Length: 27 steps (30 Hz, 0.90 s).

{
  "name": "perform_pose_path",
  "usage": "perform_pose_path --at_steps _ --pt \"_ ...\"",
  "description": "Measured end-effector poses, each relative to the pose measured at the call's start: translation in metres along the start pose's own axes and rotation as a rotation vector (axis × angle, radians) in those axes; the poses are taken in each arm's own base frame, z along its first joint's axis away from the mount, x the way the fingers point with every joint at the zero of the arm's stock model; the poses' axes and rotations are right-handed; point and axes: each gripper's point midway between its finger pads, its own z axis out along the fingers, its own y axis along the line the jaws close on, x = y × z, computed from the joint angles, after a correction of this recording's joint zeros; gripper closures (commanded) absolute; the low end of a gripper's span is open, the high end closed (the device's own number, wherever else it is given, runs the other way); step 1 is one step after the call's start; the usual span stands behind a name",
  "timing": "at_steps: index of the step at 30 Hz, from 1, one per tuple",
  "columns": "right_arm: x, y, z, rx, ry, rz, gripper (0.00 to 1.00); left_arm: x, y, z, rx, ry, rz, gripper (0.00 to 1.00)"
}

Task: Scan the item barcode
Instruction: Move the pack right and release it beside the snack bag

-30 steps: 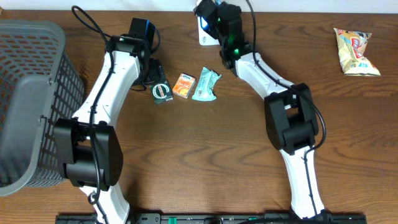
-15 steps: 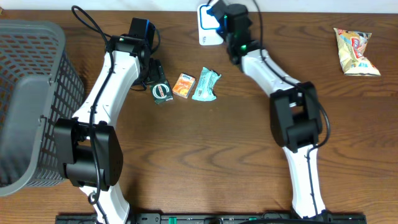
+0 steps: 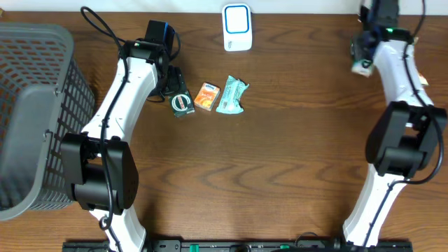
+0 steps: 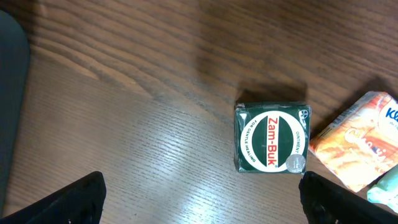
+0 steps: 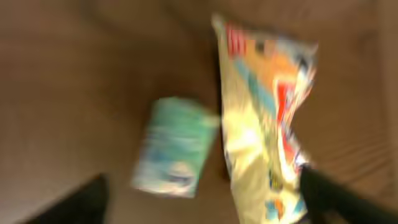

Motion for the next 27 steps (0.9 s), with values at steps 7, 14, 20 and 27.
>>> perform_pose_path --at_steps 7,14,20,27 --pt "0.033 0.039 -0.005 -0.273 0.112 0.071 0.01 0.000 0.000 0.000 0.000 0.000 0.000 0.02" --pt "0.043 0.129 -0.056 -0.768 0.206 0.184 0.01 0.000 0.000 0.000 0.000 0.001 0.000 0.02" --pt "0.061 0.183 -0.096 -0.922 0.330 0.145 0.01 0.000 0.000 0.000 0.000 0.000 0.000 0.02" --pt "0.073 0.236 -0.124 -0.961 0.382 0.026 0.01 0.000 0.000 0.000 0.000 0.000 0.000 0.02"
